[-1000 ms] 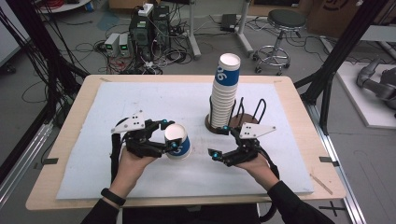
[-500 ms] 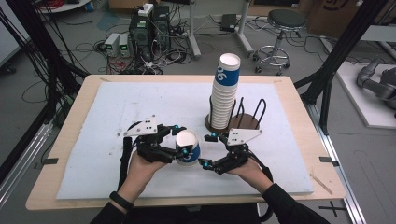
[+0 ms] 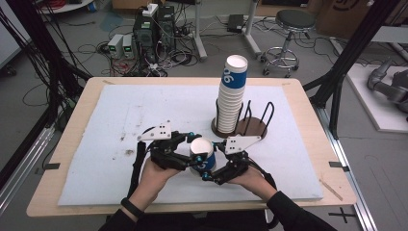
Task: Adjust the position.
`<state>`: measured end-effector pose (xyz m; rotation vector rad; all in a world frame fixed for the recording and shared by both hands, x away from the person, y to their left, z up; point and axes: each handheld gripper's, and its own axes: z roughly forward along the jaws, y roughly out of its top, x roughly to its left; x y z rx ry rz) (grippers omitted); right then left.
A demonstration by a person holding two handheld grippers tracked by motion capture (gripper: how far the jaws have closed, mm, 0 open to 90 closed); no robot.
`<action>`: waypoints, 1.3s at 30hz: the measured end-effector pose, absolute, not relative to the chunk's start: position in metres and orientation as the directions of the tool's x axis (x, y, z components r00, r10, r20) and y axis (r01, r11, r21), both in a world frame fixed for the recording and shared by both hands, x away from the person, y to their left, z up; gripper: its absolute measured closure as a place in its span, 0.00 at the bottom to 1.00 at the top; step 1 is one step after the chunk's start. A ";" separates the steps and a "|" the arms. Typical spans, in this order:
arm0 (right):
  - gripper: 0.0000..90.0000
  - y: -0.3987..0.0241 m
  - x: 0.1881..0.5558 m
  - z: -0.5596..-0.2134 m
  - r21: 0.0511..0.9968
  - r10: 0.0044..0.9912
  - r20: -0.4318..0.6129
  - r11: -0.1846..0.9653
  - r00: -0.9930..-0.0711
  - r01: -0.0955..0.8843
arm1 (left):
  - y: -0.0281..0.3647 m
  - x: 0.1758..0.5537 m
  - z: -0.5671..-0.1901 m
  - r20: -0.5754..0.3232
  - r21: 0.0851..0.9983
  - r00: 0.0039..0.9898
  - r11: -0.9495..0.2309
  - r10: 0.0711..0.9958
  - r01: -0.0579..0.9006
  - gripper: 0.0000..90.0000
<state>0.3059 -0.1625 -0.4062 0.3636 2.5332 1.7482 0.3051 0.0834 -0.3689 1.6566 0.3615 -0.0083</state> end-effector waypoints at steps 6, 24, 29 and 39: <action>0.23 -0.164 0.307 -0.406 0.922 0.203 0.097 0.351 -0.974 0.165 | 0.082 0.305 -0.366 -0.198 0.968 0.954 -0.105 0.227 0.226 0.33; 0.24 -0.163 0.308 -0.407 0.878 0.148 0.072 0.459 -0.986 0.133 | 0.074 0.307 -0.355 -0.146 0.889 0.966 -0.399 0.212 0.223 0.31; 0.20 -0.168 0.310 -0.404 0.900 0.151 0.107 0.405 -0.983 0.161 | 0.083 0.309 -0.353 -0.154 0.923 0.966 -0.318 0.206 0.215 0.32; 0.18 -0.186 0.314 -0.395 0.946 0.204 0.138 0.261 -0.969 0.190 | 0.100 0.310 -0.351 -0.166 0.975 0.964 -0.109 0.209 0.192 0.33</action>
